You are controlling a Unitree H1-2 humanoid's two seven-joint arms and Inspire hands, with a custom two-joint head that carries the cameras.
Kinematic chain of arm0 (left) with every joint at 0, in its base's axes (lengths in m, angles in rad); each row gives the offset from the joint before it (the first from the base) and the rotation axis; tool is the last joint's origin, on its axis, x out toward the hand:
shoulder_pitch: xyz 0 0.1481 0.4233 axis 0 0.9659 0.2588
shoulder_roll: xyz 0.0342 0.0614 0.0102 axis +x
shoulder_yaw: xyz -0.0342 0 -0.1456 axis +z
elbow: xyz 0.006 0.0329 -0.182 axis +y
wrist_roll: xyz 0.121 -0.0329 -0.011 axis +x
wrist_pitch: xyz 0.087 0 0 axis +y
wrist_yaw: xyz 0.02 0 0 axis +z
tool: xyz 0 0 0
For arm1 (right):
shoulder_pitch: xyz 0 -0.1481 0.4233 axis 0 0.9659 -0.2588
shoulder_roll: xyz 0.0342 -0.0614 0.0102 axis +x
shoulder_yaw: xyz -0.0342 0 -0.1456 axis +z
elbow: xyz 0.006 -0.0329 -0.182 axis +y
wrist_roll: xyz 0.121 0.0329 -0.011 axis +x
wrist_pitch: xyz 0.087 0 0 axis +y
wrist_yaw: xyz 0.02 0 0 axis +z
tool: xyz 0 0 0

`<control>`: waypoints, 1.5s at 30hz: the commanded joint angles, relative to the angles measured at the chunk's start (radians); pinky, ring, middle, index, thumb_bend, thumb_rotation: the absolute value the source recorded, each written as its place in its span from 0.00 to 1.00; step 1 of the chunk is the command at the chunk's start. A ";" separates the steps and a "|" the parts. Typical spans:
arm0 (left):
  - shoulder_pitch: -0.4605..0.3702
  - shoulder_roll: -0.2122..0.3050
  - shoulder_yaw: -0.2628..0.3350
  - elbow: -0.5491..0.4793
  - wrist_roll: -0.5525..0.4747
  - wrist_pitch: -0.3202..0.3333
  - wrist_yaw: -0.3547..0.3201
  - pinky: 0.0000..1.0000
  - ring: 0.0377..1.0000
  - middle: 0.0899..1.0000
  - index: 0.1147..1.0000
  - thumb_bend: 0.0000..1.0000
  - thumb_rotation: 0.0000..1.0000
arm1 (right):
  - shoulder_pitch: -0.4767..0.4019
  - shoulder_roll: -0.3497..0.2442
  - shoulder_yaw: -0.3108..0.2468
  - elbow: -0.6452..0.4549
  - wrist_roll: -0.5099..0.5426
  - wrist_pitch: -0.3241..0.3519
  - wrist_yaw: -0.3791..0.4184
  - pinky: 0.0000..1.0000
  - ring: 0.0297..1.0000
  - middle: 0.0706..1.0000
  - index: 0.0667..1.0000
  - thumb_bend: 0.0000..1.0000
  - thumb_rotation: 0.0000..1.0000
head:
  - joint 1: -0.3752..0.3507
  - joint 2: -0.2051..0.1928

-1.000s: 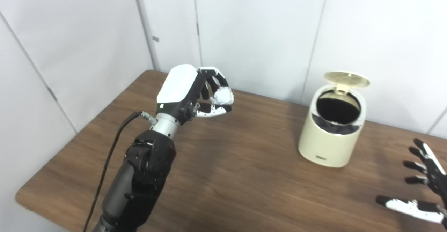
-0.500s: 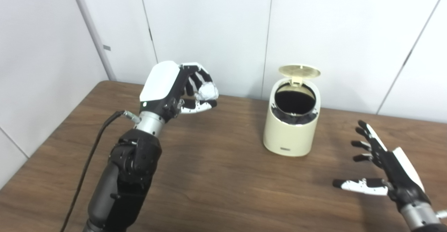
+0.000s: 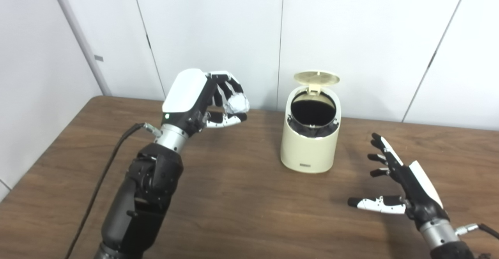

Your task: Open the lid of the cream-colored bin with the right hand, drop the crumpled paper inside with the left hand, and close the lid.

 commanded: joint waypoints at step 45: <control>-0.226 -0.190 -0.151 0.266 0.017 -0.125 0.169 0.31 0.34 0.44 0.48 0.49 0.00 | -0.034 0.019 0.017 -0.037 -0.060 -0.010 -0.018 0.69 0.84 0.95 0.97 0.80 0.28 | -0.086 -0.002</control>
